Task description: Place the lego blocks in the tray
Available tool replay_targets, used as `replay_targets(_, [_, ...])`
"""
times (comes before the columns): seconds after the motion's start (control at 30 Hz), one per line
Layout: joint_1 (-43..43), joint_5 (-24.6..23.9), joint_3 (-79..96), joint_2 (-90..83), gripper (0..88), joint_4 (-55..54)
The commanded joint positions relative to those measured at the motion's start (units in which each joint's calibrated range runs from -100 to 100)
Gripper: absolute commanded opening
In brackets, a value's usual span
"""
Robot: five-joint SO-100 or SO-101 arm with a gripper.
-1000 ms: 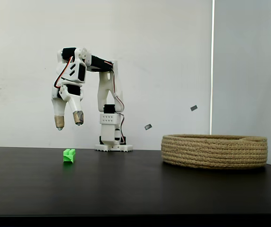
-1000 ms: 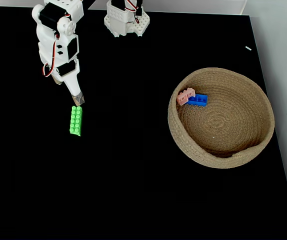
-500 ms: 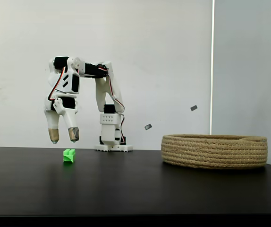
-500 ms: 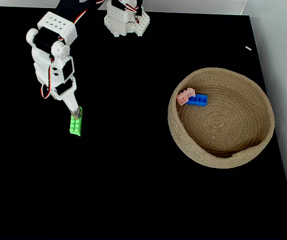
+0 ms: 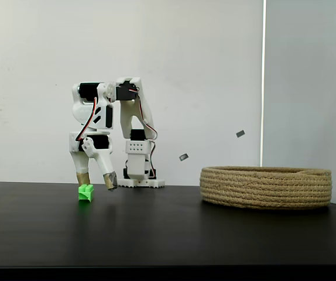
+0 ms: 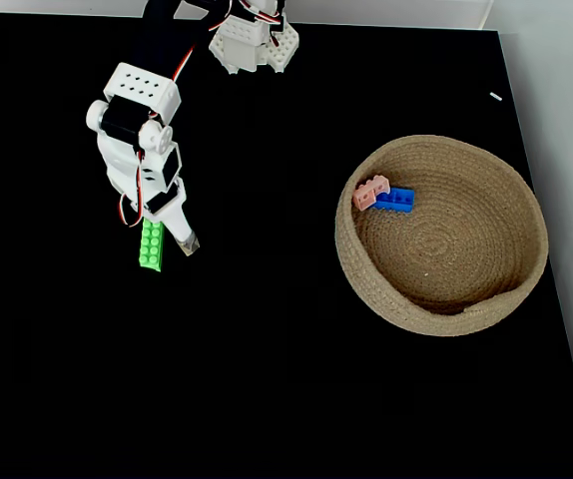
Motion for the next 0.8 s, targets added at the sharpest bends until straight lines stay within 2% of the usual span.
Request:
replay_targets(0.0, [0.6, 0.4, -1.4, -2.2, 33.6, -1.9])
replay_targets(0.4, [3.1, 3.1, -1.4, -1.7, 34.8, -5.3])
replay_targets(0.77, [4.4, 2.6, -4.2, 0.3, 38.9, -8.7])
